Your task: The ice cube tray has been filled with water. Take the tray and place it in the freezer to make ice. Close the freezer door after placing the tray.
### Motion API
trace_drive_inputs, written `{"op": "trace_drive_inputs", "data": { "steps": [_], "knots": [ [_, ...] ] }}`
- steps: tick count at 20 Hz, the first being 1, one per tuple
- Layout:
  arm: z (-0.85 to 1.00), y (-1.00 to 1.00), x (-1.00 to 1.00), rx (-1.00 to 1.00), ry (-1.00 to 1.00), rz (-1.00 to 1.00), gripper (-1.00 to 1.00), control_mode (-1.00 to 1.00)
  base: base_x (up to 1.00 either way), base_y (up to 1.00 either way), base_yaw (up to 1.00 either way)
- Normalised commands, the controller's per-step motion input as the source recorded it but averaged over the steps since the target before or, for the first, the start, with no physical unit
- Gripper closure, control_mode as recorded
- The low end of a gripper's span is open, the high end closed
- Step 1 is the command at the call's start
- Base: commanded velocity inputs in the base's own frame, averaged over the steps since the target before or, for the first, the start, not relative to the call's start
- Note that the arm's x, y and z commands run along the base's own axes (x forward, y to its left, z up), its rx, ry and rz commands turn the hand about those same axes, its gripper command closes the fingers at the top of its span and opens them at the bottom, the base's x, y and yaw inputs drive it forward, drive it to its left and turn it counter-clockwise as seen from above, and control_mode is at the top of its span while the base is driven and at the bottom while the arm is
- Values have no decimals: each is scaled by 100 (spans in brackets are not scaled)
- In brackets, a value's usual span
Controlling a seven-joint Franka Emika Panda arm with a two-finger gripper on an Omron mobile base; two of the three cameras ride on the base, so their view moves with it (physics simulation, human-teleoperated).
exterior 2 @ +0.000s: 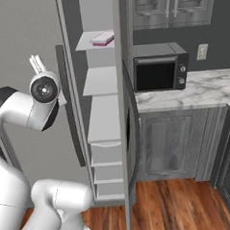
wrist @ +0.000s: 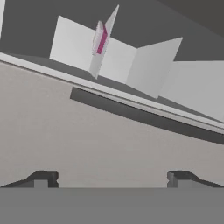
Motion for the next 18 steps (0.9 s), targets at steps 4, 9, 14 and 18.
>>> {"op": "trace_drive_inputs", "data": {
  "steps": [4, 9, 14, 18],
  "knots": [
    [0, 0, 0, 0, 0, 5, -100, -100, 0, 0, 0],
    [0, 0, -33, 0, 0, 0, -100, -100, 0, 0, 0],
    [0, -11, -72, 0, 0, 0, -100, -100, 0, 0, 0],
    [1, -63, -61, 0, 0, -7, -100, -100, 0, 0, 0]
  ]
}}
